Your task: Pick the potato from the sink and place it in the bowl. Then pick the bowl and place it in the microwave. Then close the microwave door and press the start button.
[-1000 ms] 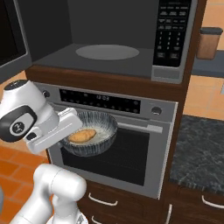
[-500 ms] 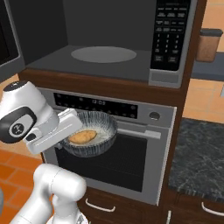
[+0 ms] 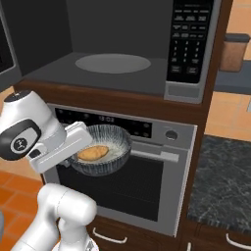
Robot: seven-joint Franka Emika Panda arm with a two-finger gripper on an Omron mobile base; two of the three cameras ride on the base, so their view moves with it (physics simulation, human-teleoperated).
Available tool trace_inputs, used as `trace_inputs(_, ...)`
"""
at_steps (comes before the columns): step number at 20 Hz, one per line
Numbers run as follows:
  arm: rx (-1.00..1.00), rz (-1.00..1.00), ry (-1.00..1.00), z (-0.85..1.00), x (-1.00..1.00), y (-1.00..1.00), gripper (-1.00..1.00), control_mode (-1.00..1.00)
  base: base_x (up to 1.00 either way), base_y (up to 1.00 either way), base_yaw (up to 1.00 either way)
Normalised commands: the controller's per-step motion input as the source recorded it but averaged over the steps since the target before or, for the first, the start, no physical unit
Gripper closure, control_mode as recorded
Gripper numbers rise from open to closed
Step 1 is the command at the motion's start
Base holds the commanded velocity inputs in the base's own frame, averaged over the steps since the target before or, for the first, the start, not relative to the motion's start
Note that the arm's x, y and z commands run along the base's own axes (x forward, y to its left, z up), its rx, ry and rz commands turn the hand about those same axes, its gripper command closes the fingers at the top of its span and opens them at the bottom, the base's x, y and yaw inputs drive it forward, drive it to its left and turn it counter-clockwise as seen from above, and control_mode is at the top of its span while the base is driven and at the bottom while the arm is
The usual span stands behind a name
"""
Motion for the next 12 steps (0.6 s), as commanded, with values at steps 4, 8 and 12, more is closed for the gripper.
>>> trace_inputs(4,0.00,0.00,0.00,0.00,0.00,0.00,1.00,1.00,0.16,0.00,0.00)
trace_inputs(8,0.00,0.00,0.00,0.00,0.00,0.00,1.00,1.00,0.00,0.00,0.00)
trace_inputs(12,0.00,0.00,0.00,0.00,0.00,0.00,1.00,1.00,-0.09,0.00,-0.15)
